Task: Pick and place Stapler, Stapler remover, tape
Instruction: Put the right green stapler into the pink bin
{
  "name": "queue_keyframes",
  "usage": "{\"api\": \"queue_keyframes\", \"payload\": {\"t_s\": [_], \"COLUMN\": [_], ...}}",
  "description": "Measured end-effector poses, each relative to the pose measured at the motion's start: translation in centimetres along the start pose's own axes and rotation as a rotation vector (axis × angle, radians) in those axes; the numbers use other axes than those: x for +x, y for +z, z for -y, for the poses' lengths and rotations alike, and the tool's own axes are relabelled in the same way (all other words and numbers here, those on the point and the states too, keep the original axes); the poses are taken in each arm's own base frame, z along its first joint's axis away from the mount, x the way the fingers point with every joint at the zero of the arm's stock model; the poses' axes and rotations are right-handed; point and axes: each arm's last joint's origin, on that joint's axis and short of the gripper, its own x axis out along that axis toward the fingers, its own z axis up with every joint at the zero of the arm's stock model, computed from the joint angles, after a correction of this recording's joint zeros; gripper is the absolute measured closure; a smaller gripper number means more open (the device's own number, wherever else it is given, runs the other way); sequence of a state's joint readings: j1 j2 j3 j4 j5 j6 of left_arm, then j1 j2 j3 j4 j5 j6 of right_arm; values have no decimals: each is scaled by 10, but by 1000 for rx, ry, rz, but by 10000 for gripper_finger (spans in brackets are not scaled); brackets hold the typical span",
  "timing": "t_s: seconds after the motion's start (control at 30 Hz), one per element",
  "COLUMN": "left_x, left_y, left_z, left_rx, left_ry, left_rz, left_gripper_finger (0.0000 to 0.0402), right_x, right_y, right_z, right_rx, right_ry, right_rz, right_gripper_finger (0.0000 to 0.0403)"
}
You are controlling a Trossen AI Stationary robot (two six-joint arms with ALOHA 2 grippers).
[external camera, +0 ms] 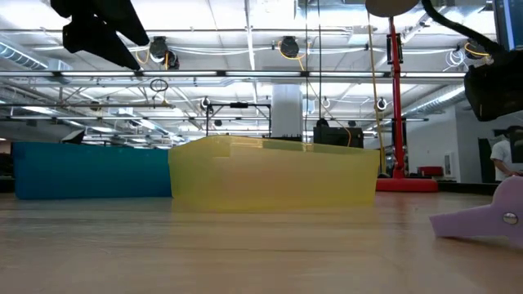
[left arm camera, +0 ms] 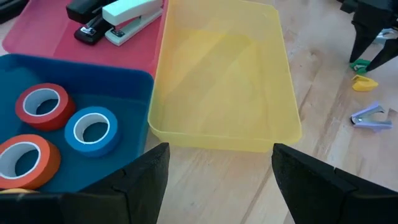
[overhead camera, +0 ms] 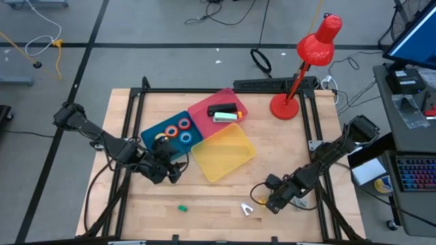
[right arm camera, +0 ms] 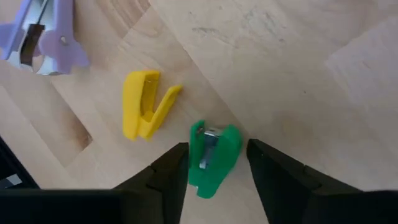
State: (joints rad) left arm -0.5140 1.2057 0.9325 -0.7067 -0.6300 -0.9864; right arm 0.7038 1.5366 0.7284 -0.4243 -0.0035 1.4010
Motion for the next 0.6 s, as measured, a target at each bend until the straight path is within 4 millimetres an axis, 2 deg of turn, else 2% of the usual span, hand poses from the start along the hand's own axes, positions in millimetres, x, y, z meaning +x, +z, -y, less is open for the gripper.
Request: {"api": "queue_keyframes", "payload": {"t_s": [0.4, 0.6], "left_x": [1, 1], "left_y": [2, 2], "left_z": [-1, -1], "left_rx": [7, 5], "left_ry": [8, 7], "left_rz": [2, 1], "left_gripper_finger": [119, 119], "right_x": [0, 0], "right_y": [2, 7], "right_z": [2, 4], "right_rx": [-14, 7], "right_ry": [-13, -24], "right_rz": [-4, -1], "right_gripper_finger": [322, 347]}}
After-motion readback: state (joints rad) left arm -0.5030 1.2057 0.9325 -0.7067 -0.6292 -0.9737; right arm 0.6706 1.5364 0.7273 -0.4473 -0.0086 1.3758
